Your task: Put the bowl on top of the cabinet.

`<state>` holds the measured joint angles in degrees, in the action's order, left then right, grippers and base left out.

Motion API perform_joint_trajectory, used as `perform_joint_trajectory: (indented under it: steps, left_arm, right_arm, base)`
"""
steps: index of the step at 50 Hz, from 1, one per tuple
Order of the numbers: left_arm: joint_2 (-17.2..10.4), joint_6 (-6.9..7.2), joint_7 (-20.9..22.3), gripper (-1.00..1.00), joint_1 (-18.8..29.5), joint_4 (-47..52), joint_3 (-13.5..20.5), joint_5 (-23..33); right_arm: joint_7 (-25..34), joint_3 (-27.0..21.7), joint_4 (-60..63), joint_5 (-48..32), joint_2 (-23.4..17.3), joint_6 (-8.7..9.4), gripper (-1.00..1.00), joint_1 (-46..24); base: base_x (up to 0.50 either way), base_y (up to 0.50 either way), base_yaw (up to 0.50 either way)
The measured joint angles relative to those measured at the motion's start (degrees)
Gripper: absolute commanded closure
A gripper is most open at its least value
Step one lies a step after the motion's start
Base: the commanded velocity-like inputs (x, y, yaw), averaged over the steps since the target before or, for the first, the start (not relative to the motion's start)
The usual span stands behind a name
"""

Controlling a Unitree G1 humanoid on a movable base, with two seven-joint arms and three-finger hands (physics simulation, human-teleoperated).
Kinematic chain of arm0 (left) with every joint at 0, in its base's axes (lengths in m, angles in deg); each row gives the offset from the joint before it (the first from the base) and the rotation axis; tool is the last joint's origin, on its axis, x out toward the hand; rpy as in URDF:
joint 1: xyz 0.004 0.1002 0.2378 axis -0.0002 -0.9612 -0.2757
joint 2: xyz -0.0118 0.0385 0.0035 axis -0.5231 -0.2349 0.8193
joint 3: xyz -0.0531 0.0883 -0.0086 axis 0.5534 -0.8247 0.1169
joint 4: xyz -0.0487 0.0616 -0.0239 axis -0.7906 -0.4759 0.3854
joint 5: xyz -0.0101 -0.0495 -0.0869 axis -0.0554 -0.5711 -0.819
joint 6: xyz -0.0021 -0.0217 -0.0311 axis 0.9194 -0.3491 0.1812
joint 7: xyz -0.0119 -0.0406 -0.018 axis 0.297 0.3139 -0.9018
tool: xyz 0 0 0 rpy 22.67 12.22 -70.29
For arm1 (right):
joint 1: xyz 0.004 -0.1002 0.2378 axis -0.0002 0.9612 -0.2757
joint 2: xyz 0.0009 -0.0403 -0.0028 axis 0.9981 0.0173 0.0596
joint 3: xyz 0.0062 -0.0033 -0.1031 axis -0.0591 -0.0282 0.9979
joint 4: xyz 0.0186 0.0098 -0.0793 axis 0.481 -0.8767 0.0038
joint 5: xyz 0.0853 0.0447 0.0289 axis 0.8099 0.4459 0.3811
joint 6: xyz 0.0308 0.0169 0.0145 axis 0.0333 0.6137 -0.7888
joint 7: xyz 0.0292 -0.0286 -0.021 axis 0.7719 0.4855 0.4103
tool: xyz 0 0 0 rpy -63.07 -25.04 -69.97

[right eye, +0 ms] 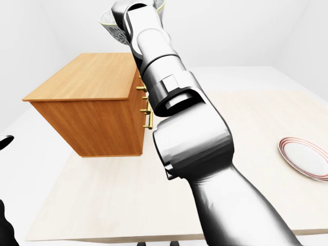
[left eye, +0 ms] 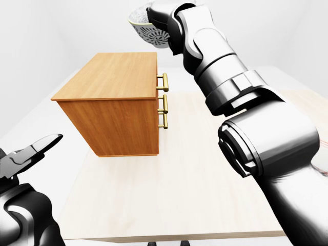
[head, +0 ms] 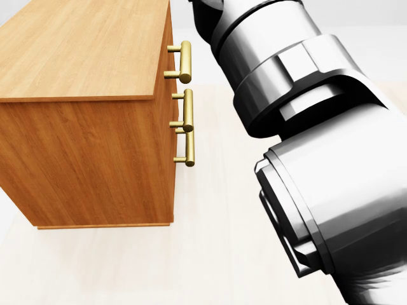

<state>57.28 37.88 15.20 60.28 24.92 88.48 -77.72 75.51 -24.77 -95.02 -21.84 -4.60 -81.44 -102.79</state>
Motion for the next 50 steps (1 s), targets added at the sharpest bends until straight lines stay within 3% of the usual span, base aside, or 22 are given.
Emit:
perform_joint_trajectory:
  steps: [25, 50]
  left_arm:
    - [0.0, 0.00, -0.1, -1.00, -0.1, -0.3, 0.2, -0.4]
    - [0.0, 0.00, -0.1, -1.00, -0.2, -0.5, 0.3, -0.7]
  right_arm:
    - [-4.7, 0.7, 0.4, 4.6, 4.8, 0.00, 1.00, 2.9]
    - [-5.7, 1.4, 1.0, 8.4, 8.6, 0.00, 1.00, 3.5]
  base:
    - [0.00, 0.00, 0.00]
    - [0.00, 0.00, 0.00]
